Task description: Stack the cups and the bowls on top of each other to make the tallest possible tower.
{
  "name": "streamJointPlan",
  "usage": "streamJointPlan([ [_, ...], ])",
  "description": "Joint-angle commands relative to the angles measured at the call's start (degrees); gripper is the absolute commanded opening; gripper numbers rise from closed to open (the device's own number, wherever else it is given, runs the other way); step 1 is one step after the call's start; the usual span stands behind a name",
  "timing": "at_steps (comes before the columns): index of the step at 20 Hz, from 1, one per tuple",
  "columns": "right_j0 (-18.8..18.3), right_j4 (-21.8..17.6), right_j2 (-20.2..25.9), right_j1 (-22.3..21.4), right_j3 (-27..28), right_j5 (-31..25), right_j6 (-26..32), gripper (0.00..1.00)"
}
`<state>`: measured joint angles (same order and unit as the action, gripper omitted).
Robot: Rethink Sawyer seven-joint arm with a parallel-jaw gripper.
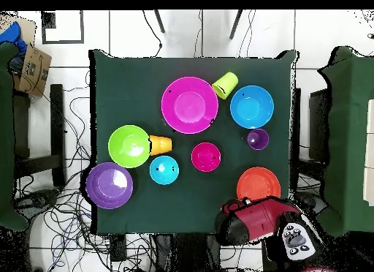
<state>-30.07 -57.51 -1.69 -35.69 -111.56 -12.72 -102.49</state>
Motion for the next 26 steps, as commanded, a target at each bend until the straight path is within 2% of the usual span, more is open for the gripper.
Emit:
streamJointPlan([
  [1, 0.22, 3.60, 7.96, -0.96, -1.42, -8.51, 5.45, 0.00],
  [11, 0.82, 4.87, 8.05, -1.83, -1.60, -12.19, 4.66, 0.00],
  [26, 1.36, 9.10, 11.30, -4.46, -2.79, -17.19, 5.92, 0.00],
])
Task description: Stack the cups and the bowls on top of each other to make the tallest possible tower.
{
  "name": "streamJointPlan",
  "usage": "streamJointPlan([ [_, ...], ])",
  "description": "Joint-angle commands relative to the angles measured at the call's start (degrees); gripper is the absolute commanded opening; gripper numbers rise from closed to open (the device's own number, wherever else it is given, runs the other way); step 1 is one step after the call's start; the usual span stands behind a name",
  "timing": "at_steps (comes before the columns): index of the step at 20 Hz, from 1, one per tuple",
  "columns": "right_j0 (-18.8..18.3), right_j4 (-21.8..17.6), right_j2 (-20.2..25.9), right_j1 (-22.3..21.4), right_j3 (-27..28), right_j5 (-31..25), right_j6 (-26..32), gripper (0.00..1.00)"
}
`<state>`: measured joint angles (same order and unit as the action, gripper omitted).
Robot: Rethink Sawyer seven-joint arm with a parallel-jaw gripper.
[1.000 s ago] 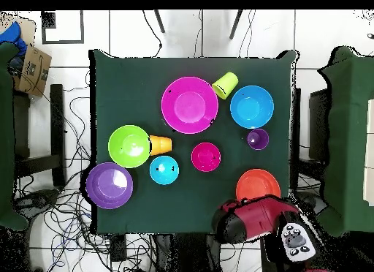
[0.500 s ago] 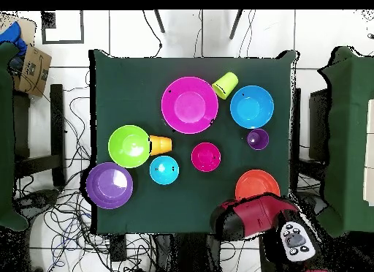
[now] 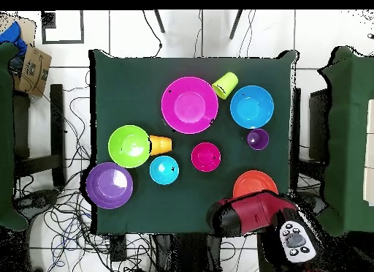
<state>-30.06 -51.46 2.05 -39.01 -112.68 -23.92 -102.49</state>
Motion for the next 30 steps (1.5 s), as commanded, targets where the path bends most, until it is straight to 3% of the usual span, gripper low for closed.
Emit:
streamJointPlan([
  [1, 1.73, 3.70, 7.78, -1.76, -1.80, -6.87, 6.05, 0.00],
  [7, 3.06, 5.76, 8.37, -4.57, -2.64, -10.05, 6.26, 0.00],
  [13, 0.46, 6.45, 9.74, -5.81, -4.29, -8.44, 6.08, 0.00],
  [19, -1.96, 7.68, 15.90, -2.14, -3.55, -8.75, 9.89, 0.00],
  [30, -1.15, 7.72, 18.10, -0.56, -0.64, -11.40, 8.13, 0.00],
])
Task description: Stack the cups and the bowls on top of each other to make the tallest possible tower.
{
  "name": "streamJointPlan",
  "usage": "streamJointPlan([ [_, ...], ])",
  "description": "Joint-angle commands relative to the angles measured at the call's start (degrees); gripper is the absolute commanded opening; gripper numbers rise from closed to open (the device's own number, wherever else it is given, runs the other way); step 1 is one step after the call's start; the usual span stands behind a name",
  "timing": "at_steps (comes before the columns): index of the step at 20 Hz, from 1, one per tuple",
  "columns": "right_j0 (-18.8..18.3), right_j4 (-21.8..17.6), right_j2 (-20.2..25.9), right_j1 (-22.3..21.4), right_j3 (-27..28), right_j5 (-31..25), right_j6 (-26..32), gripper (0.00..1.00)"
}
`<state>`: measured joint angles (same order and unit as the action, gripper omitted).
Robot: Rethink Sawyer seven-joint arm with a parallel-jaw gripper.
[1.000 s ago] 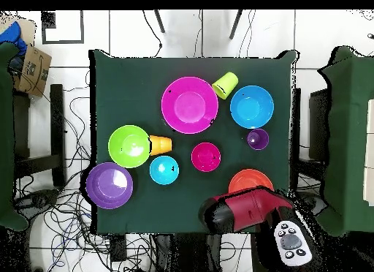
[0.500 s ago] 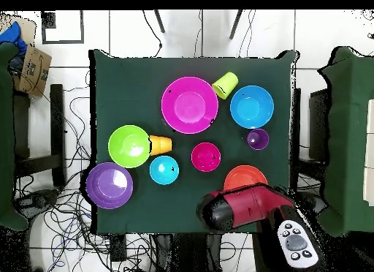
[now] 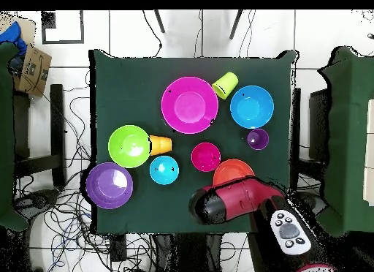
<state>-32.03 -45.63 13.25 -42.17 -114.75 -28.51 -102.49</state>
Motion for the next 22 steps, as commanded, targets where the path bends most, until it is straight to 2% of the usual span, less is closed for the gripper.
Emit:
streamJointPlan([
  [1, 0.57, 2.09, 7.22, 2.80, 1.63, -7.06, 8.25, 0.00],
  [4, 0.52, 2.69, 7.96, 3.35, 2.55, -7.89, 7.97, 0.00],
  [11, 1.54, 5.88, 9.85, 2.23, 5.09, -14.53, 8.78, 0.00],
  [22, 2.44, 8.52, 11.15, -2.38, 6.21, -22.63, 8.10, 0.00],
])
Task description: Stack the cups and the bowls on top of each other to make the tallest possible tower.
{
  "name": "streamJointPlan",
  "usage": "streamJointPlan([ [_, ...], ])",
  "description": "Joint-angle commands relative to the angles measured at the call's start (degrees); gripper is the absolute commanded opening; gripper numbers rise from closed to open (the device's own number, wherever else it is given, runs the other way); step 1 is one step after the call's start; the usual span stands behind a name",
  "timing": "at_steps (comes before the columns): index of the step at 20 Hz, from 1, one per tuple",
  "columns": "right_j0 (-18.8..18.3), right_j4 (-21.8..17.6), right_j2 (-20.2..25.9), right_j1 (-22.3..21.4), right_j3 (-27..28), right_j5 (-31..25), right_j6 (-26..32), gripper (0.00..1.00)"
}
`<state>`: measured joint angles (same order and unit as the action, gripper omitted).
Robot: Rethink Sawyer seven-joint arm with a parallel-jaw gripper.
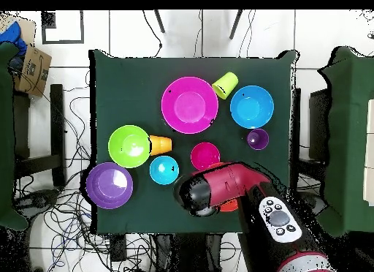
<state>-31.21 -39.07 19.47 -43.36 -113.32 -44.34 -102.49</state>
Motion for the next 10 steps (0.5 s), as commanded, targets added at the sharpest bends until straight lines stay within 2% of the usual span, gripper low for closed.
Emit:
streamJointPlan([
  [1, 1.62, 2.11, 5.07, -1.11, 5.04, -7.32, 8.21, 0.00],
  [6, 1.50, 2.81, 6.10, -0.69, 6.45, -9.38, 8.72, 0.00],
  [10, 1.44, 4.58, 6.54, -3.35, 5.80, -12.06, 8.18, 0.00],
])
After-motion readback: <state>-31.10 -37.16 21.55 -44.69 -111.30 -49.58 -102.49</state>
